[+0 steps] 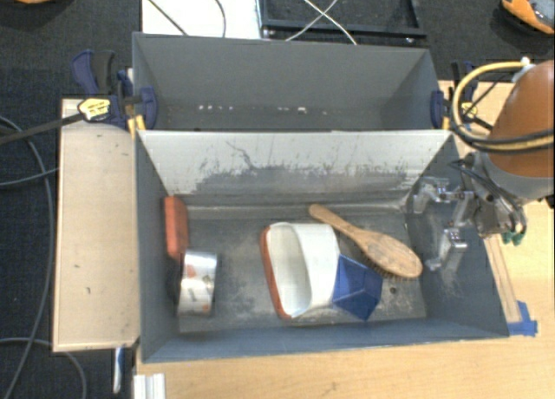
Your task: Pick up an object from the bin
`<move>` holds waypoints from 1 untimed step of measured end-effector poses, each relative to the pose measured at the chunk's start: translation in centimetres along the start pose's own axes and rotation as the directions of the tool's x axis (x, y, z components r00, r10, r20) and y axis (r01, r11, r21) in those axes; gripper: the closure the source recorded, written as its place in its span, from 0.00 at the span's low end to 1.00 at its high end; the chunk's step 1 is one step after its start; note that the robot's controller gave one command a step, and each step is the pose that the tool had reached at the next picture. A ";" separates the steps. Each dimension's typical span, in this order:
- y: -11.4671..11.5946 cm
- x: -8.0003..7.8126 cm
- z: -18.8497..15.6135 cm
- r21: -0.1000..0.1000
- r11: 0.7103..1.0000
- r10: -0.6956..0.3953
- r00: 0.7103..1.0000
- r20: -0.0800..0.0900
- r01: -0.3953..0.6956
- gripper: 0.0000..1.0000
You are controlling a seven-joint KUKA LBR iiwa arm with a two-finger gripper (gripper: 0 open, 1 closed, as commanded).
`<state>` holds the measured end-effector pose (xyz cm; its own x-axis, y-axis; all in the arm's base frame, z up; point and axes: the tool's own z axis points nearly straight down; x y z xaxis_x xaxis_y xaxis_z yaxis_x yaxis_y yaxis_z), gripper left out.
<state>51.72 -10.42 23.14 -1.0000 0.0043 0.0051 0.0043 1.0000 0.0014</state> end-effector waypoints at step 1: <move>0.1 -0.2 -0.5 0.002 1.000 -0.006 1.000 0.009 0.006 0.00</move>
Offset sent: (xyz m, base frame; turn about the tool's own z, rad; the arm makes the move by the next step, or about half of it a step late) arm 0.0355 -0.0035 -0.1614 0.0416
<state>51.87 -10.36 23.62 -1.0000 -0.0018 -0.0037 -0.0018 1.0000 -0.0004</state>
